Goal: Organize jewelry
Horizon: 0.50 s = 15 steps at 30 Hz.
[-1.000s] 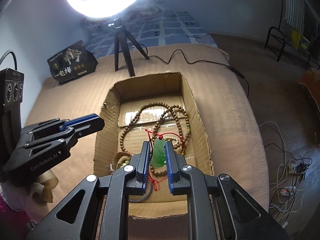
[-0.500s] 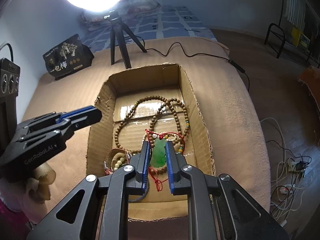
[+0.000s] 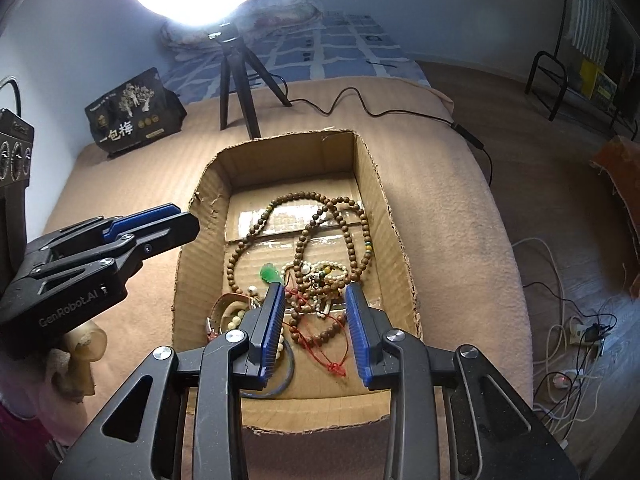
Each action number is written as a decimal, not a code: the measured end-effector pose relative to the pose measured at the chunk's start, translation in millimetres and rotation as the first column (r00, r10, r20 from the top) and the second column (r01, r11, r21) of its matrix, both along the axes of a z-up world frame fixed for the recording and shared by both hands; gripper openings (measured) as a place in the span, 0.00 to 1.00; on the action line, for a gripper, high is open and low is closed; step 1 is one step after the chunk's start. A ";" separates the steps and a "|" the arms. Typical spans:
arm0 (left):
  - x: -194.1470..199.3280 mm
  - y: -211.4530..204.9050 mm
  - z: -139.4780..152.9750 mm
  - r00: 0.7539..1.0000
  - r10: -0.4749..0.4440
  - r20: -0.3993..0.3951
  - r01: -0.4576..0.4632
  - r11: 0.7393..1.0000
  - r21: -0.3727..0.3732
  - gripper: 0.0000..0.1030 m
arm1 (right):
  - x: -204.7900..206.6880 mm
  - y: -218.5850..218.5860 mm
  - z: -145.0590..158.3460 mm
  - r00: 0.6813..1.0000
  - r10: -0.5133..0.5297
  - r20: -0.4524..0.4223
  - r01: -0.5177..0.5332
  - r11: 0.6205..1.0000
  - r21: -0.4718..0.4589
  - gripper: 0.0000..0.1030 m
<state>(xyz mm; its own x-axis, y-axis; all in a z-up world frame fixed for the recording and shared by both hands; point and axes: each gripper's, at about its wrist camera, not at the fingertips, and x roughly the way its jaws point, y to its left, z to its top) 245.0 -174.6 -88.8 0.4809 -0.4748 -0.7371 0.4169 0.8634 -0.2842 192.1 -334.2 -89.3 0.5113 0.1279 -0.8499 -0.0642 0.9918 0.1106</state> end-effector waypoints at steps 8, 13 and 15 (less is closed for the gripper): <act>-15.6 6.9 19.4 0.999 -0.003 0.040 0.002 1.000 0.013 0.23 | -8.0 2.0 15.9 0.999 -0.010 0.033 0.010 1.000 -0.003 0.29; -30.3 12.8 35.5 0.997 -0.007 0.076 0.005 1.000 0.021 0.23 | -17.7 3.2 28.4 0.998 -0.017 0.061 0.018 1.000 -0.008 0.29; -35.8 15.4 41.3 0.996 -0.007 0.089 0.005 1.000 0.024 0.23 | -22.1 3.8 33.2 0.997 -0.020 0.072 0.021 1.000 -0.011 0.29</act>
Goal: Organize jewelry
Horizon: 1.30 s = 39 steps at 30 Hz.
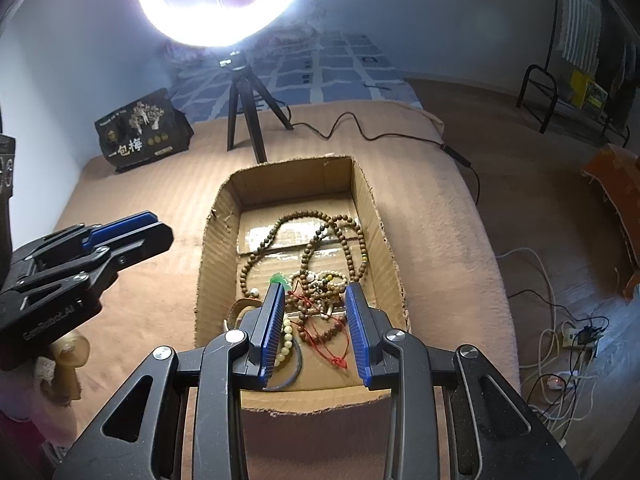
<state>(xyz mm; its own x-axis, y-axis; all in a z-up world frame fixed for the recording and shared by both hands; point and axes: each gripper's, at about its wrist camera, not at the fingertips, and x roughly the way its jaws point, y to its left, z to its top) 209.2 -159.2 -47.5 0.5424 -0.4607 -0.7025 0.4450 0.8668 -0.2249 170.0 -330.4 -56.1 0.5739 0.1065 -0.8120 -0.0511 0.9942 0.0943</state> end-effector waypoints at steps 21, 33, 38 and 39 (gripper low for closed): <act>-73.7 37.7 40.4 0.996 -0.004 0.093 0.003 1.000 0.013 0.23 | -52.6 29.4 44.5 0.990 0.040 0.137 -0.033 0.998 -0.056 0.29; -116.5 55.6 52.4 0.991 -0.007 0.137 0.004 1.000 0.021 0.49 | -85.6 35.1 55.9 0.975 0.013 0.221 0.000 0.998 -0.058 0.57; -125.4 60.9 53.3 0.989 0.010 0.146 -0.012 1.000 0.015 0.72 | -92.5 35.0 57.6 0.968 -0.009 0.252 0.031 0.996 -0.083 0.73; -126.8 60.8 53.6 0.988 0.014 0.151 -0.017 1.000 0.019 0.74 | -93.0 34.9 57.6 0.967 -0.013 0.256 0.036 0.996 -0.087 0.74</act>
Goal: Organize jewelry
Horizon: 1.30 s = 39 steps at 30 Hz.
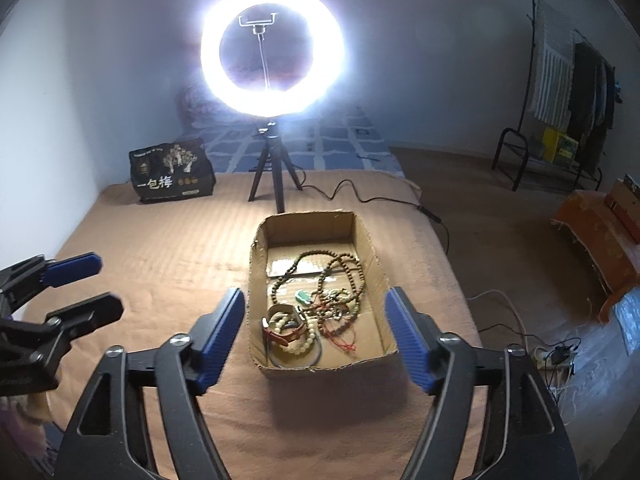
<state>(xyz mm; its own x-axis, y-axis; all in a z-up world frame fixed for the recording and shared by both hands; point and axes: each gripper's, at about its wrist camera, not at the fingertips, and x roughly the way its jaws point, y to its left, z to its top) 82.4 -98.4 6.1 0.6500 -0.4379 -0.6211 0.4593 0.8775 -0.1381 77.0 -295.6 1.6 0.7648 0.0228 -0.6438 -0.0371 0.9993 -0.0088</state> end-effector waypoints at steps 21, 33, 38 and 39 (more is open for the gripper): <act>-0.6 11.2 -1.0 0.991 0.134 0.023 -0.135 0.990 0.040 0.96 | -2.8 -1.2 -4.5 0.998 -0.045 0.034 0.046 0.998 -0.037 0.77; -3.6 6.0 -1.4 0.991 0.124 0.039 -0.127 0.989 0.071 0.97 | -1.5 0.4 -4.0 0.998 -0.048 0.036 0.049 0.998 -0.032 0.77; -3.8 5.3 -1.4 0.991 0.124 0.046 -0.127 0.989 0.075 0.97 | -1.1 0.9 -3.9 0.998 -0.046 0.035 0.048 0.998 -0.035 0.77; -3.8 5.7 -1.0 0.991 0.124 0.045 -0.127 0.989 0.076 0.97 | -1.4 0.6 -4.1 0.998 -0.047 0.036 0.049 0.998 -0.033 0.77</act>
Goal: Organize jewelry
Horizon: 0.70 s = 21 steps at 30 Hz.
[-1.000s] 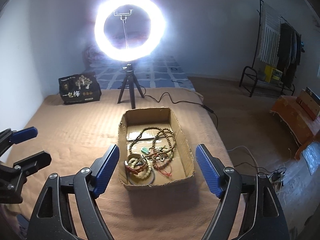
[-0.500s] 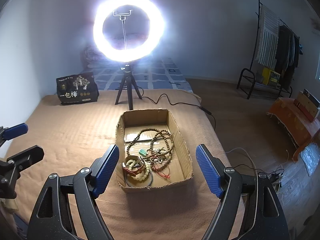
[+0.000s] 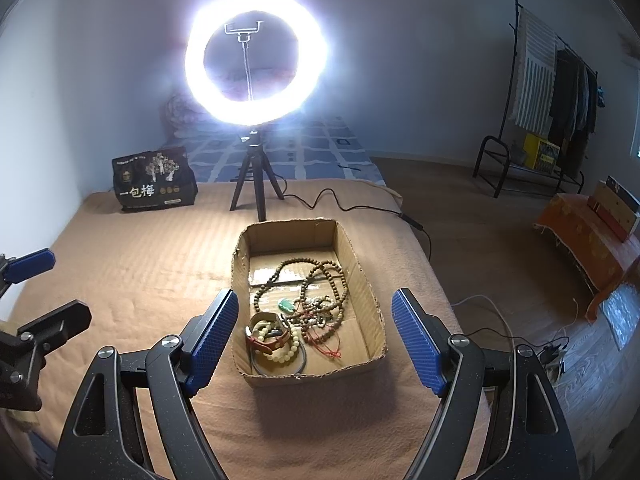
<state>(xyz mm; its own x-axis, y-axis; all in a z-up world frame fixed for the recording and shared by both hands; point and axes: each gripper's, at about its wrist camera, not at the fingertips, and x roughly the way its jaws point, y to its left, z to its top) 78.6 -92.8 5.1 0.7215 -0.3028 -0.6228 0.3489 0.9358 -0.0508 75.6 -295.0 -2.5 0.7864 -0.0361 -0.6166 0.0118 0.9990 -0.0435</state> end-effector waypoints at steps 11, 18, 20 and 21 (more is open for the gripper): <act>-0.4 0.2 0.5 1.000 0.000 0.000 0.000 1.000 0.000 0.97 | -0.5 0.7 0.4 1.000 0.002 0.000 -0.002 1.000 -0.001 0.77; -0.3 0.2 0.6 1.000 -0.003 0.002 0.003 1.000 0.002 0.97 | -0.9 0.9 0.1 1.000 0.001 -0.001 -0.001 1.000 -0.001 0.77; -0.6 0.1 0.7 1.000 -0.003 0.000 0.003 1.000 0.002 0.97 | -0.8 1.3 0.1 1.000 0.001 -0.001 -0.001 1.000 -0.002 0.77; -0.4 0.0 0.7 1.000 -0.003 -0.001 0.003 1.000 0.002 0.97 | -1.0 1.1 0.0 1.000 0.000 0.000 0.000 1.000 -0.001 0.77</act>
